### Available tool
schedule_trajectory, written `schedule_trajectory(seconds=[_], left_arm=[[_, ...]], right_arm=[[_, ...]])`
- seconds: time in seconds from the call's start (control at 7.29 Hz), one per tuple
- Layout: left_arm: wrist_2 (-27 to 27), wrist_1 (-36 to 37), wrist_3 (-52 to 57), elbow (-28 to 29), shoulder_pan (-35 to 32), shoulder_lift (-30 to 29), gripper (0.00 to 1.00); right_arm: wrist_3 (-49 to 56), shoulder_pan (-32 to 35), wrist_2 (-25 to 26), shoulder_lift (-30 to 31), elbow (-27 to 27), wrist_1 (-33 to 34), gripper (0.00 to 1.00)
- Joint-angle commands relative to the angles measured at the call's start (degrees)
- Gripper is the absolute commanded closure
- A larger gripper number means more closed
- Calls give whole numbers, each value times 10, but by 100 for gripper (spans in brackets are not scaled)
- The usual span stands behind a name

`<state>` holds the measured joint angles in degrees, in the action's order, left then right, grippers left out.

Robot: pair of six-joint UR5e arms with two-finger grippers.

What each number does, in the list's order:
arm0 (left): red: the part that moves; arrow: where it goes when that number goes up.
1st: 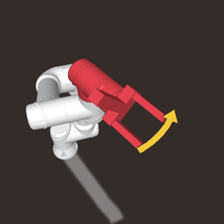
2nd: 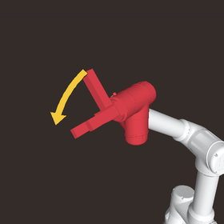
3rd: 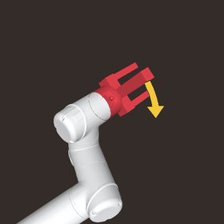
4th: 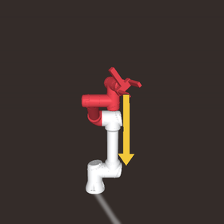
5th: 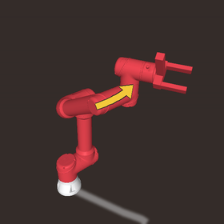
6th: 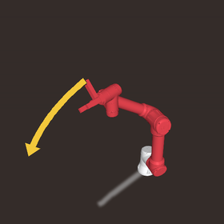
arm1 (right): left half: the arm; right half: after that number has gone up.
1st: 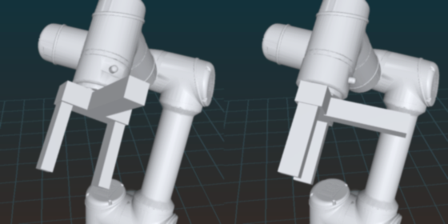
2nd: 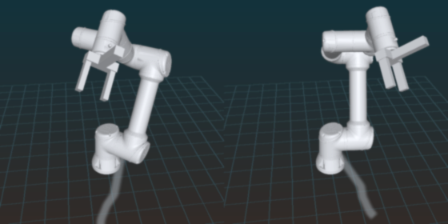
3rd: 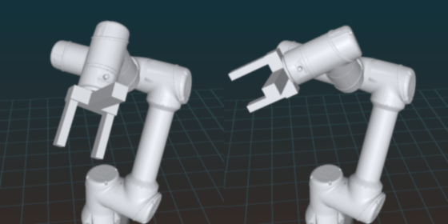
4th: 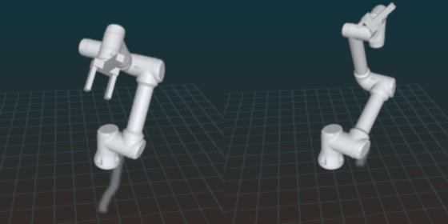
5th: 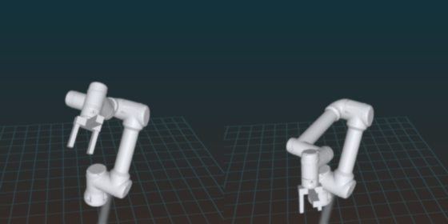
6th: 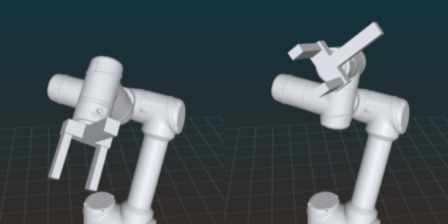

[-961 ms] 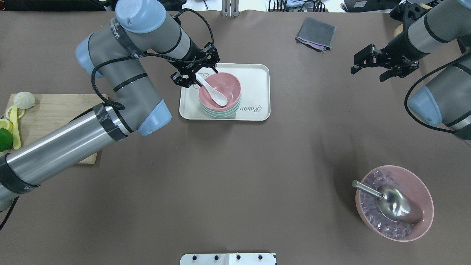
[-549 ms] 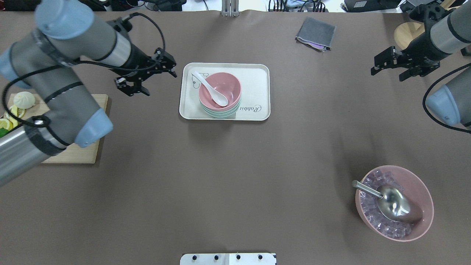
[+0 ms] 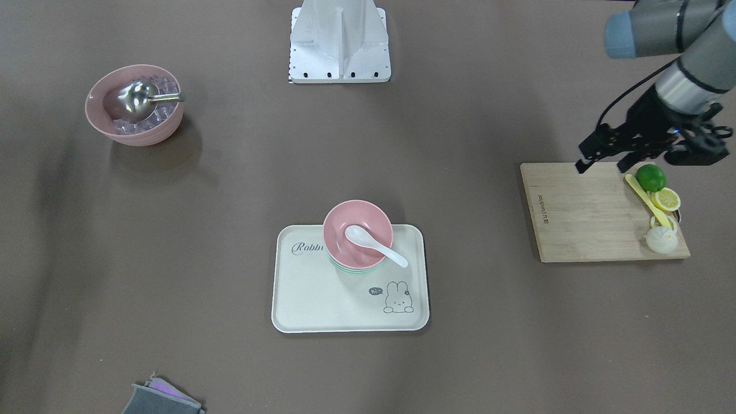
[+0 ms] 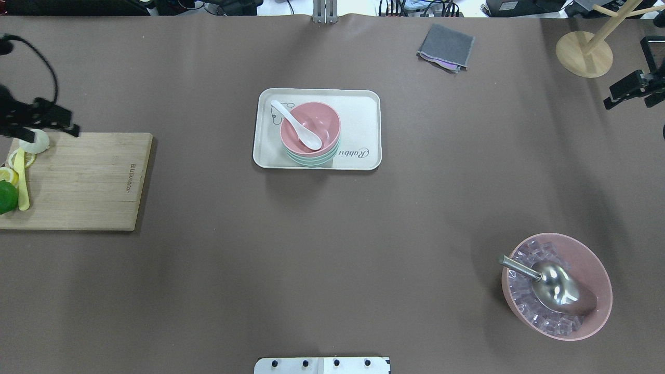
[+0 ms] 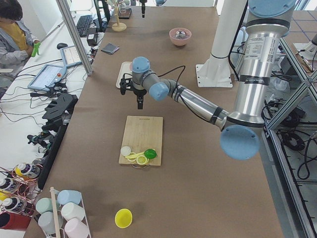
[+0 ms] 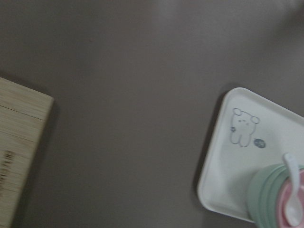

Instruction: Stack pink bowl on green and place spoon

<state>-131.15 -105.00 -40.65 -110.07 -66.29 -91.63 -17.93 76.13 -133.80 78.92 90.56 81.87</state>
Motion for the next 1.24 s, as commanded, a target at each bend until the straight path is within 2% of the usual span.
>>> schedule_trajectory(seconds=[0.0, 0.27, 0.55, 1.1], left_arm=[[-1, 2, 285, 22, -97, 75, 1], [-6, 8, 383, 47, -136, 99, 1], [-78, 61, 389, 85, -173, 88, 1], [-54, 67, 408, 86, -176, 97, 1]], right_arm=[[120, 42, 1, 5, -46, 16, 0], [212, 57, 7, 2, -96, 15, 0], [214, 74, 9, 5, -99, 14, 0], [213, 77, 7, 18, -88, 8, 0]])
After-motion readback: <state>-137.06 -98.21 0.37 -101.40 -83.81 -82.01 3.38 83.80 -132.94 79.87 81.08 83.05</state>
